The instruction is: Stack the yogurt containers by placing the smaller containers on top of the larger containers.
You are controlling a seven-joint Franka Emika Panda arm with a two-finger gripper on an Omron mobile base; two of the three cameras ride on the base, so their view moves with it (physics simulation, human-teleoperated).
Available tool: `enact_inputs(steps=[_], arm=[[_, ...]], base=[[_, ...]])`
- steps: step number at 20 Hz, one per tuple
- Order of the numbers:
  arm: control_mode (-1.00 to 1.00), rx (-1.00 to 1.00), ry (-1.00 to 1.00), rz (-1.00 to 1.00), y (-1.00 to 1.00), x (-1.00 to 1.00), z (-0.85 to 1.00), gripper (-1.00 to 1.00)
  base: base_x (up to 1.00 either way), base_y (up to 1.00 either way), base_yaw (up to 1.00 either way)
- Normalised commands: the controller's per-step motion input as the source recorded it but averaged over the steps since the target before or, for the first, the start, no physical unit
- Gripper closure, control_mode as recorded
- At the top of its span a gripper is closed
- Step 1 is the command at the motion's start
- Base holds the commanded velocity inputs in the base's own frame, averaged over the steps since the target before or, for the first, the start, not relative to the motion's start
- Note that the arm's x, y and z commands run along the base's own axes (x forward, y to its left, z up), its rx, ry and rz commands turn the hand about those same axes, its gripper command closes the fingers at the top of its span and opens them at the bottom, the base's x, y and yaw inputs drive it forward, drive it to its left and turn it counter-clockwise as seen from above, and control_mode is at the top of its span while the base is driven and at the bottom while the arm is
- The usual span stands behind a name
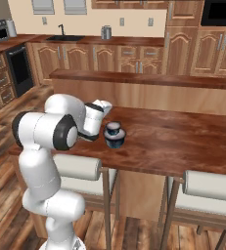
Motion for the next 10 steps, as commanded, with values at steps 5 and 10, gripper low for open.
enact_inputs(steps=[5, 10], arm=[[-1.00, 0.00, 0.03, 0.00, 0.29, -0.32, 0.62, -1.00], [-1.00, 0.00, 0.14, 0.00, 0.40, -0.24, 0.50, -1.00]], base=[[0.00, 0.00, 0.00], [0.00, 0.00, 0.00]])
